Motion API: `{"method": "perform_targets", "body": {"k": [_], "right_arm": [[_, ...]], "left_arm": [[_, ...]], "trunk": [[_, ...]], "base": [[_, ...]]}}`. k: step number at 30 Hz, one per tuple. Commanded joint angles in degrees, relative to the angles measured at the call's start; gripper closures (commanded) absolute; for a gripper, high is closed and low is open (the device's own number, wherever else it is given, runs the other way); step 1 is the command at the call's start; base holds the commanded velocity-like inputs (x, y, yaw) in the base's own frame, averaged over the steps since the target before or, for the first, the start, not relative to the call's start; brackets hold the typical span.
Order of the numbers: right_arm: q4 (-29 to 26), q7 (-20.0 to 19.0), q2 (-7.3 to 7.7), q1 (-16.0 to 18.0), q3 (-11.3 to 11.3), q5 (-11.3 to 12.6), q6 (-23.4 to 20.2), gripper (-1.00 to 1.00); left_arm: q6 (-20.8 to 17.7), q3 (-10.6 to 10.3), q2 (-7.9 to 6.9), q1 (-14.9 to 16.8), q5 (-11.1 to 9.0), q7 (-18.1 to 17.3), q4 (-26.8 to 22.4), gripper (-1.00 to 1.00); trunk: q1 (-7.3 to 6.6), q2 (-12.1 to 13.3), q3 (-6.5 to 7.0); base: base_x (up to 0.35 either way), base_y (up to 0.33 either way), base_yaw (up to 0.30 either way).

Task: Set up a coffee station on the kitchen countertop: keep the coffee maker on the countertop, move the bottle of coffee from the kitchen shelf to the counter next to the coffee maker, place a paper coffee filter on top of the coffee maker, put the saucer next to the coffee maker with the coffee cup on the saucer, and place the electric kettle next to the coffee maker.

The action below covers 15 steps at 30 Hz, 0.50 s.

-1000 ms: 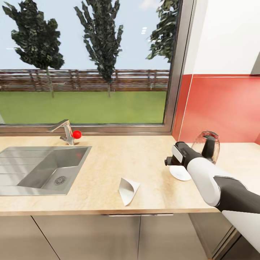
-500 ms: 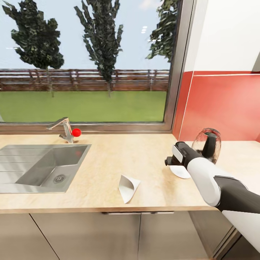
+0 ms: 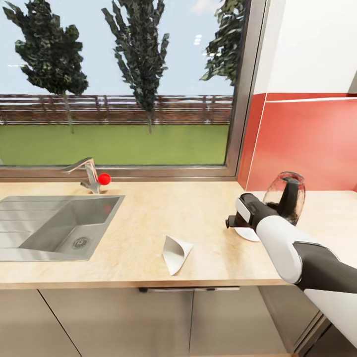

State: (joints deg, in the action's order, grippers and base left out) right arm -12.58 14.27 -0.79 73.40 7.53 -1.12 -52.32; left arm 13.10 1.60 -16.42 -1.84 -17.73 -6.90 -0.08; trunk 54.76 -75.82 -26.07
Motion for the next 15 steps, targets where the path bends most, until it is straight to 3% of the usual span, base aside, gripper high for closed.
{"method": "perform_targets", "body": {"k": [1, 10, 11, 15], "right_arm": [[1.0, 0.2, 0.01, 0.0, 0.4, -0.4, -1.0, -1.00], [1.0, 0.6, 0.48, 0.0, 0.3, -0.4, -4.3, -1.00], [1.0, 0.7, 0.49, 0.0, 0.3, -0.4, -4.3, 1.00], [1.0, 0.8, 0.52, 0.0, 0.3, -0.5, -4.4, 1.00]], "left_arm": [[0.1, 0.2, -0.01, 0.0, -0.4, -0.4, 0.0, -1.00], [0.1, 0.2, -0.02, 0.0, -0.4, -0.4, 0.0, -1.00], [0.1, 0.2, -0.02, 0.0, -0.4, -0.4, 0.0, -1.00], [0.1, 0.2, 0.00, 0.0, -0.4, -0.4, 0.0, -1.00]], "trunk": [[0.23, -0.4, -0.25], [1.77, -3.2, -1.50], [1.77, -3.2, -1.50], [1.77, -3.2, -1.50]], "base": [[0.000, 0.000, 0.000], [0.000, 0.000, 0.000], [0.000, 0.000, 0.000], [0.000, 0.000, 0.000]]}}
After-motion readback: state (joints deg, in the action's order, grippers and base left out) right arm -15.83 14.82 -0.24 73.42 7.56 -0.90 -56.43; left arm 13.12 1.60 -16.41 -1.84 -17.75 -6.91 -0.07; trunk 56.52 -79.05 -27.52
